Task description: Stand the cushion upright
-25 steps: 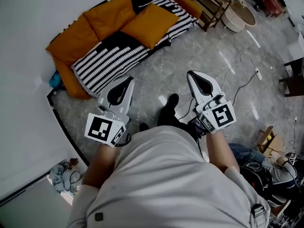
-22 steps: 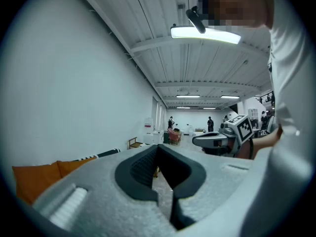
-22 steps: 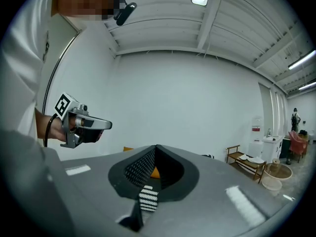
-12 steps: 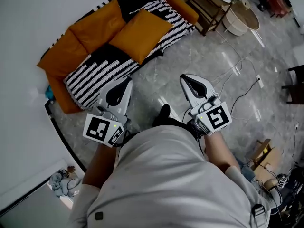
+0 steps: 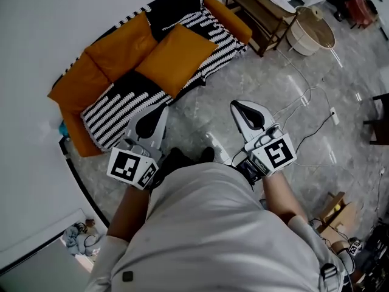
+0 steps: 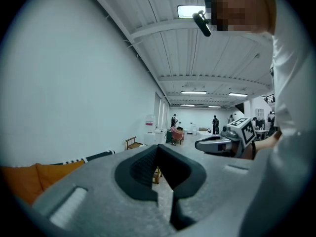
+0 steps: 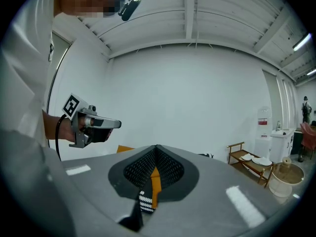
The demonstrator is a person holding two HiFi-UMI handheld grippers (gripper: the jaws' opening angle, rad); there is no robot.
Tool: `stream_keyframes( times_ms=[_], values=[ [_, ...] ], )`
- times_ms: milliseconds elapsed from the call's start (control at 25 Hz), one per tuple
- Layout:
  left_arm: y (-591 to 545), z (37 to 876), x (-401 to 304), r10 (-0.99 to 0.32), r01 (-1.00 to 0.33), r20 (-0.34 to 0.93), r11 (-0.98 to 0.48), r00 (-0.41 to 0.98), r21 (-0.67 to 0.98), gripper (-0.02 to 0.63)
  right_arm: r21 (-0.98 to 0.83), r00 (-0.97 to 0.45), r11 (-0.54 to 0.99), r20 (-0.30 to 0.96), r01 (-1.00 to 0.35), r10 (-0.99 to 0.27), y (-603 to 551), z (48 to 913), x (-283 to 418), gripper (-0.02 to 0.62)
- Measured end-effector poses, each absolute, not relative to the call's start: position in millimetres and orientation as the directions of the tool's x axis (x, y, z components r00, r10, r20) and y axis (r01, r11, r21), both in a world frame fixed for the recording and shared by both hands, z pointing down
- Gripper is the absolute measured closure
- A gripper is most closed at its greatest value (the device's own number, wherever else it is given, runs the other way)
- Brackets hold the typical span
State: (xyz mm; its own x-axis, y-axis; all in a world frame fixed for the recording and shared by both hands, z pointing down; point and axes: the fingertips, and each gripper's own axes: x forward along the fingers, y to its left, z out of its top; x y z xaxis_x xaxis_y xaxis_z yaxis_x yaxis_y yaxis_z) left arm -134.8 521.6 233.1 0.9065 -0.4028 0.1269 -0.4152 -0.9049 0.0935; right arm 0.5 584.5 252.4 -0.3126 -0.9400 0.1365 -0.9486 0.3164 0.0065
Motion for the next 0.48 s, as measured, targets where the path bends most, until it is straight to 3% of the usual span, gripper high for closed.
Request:
stream_keyframes(
  times_ms=[480],
  values=[
    [451,244,-60,-0.316,-0.329,0.115,-0.936,0.942,0.121,0.603,0.001,-0.238,0.241,0.147,-0.971,-0.960,531,259,52,0.584]
  ],
)
